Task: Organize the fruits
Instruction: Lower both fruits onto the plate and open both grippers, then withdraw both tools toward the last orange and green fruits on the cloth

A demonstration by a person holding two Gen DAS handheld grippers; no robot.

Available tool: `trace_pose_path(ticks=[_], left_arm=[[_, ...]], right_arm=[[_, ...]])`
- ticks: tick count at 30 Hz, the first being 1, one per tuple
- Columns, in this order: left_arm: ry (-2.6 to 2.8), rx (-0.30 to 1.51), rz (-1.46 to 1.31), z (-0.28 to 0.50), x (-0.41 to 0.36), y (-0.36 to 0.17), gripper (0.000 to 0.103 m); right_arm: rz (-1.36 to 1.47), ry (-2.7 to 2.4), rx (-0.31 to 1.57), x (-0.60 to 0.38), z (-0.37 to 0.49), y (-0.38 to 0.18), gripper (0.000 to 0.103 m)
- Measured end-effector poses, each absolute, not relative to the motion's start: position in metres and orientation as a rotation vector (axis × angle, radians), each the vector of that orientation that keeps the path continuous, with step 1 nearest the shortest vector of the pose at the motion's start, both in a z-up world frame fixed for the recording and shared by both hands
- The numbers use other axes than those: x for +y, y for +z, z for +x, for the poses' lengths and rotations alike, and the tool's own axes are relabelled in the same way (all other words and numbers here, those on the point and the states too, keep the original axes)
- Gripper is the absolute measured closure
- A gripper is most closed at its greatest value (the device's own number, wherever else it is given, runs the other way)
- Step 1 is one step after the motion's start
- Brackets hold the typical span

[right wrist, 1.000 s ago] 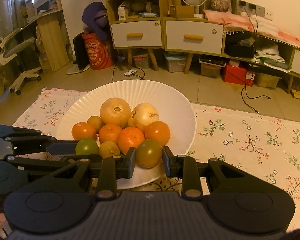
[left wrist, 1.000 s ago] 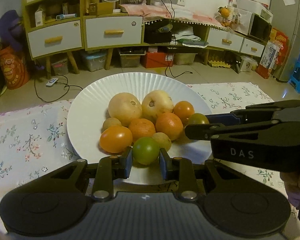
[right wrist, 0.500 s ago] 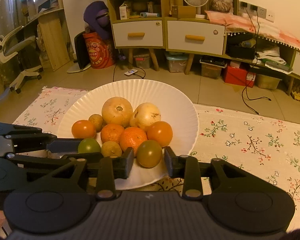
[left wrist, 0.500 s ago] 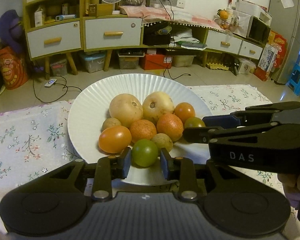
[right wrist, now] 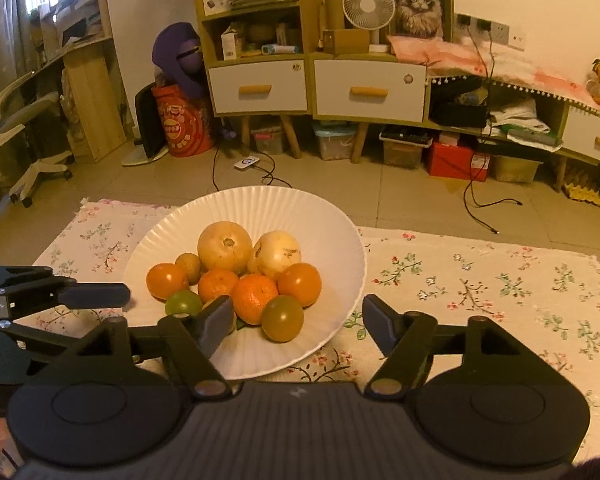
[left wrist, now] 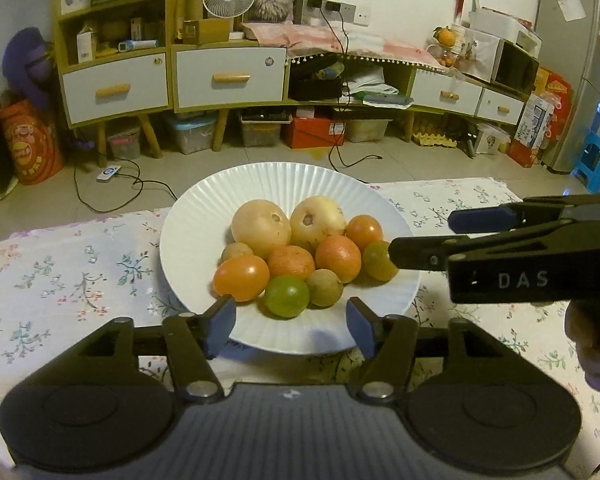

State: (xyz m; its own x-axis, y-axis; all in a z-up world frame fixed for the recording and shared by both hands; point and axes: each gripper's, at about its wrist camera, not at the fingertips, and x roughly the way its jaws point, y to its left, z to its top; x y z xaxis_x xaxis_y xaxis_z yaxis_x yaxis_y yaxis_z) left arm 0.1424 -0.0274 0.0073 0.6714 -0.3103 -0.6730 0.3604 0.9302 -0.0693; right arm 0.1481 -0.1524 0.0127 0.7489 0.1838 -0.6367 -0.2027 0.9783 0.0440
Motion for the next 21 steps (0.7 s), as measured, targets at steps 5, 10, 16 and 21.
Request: trace_pose_path(ticks=[5,10,16,21], left_arm=[[-0.364,0.746,0.077,0.134,-0.021,0.014,0.043],[-0.346,0.74,0.083,0.124,-0.014,0.02,0.029],[-0.325,0.738,0.087,0.113,-0.004,0.027,0.018],[-0.304,0.749,0.09,0.105,0.004,0.029,0.011]], right_arm=[[-0.044,0.205,0.69,-0.153,0.138,0.019,0.03],[-0.042,0.194,0.685,-0.153,0.128,0.024,0.026],[-0.038,0.183,0.685,-0.151,0.118,0.03,0.019],[-0.037,0.182,0.693,-0.149,0.107,0.032,0.012]])
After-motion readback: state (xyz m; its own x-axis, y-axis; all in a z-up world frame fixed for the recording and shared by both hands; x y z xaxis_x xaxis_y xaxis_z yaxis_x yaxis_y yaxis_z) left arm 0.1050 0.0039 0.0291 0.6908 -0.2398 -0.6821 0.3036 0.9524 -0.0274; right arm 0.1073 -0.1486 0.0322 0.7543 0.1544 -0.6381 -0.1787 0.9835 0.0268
